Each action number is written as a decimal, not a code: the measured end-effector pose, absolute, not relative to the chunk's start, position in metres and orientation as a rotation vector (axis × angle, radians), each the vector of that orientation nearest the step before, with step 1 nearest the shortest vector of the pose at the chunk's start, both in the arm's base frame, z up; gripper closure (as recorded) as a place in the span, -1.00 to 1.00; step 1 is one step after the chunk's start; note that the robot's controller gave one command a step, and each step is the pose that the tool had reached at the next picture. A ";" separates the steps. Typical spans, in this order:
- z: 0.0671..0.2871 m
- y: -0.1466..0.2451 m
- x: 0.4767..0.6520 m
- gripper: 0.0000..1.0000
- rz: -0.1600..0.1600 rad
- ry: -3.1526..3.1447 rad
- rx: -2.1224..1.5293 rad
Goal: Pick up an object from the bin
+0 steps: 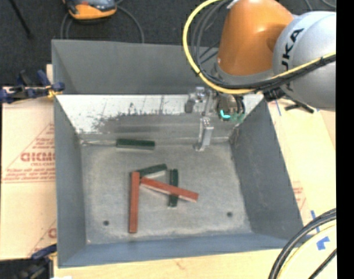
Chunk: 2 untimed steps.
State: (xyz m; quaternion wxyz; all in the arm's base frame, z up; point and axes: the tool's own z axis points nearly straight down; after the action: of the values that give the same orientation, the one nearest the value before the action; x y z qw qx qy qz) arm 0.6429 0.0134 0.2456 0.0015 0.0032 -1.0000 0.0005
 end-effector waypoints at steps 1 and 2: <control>0.251 0.013 0.644 -1.00 0.001 -3.147 0.010; 0.209 0.017 0.640 -1.00 0.003 -3.150 0.113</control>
Offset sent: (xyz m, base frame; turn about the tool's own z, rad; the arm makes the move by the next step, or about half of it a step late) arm -0.0207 0.0137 -0.1756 -0.2884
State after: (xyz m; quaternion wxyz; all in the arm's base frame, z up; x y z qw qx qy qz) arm 0.6401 0.0166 0.2092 -0.0052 0.0357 -0.9993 0.0011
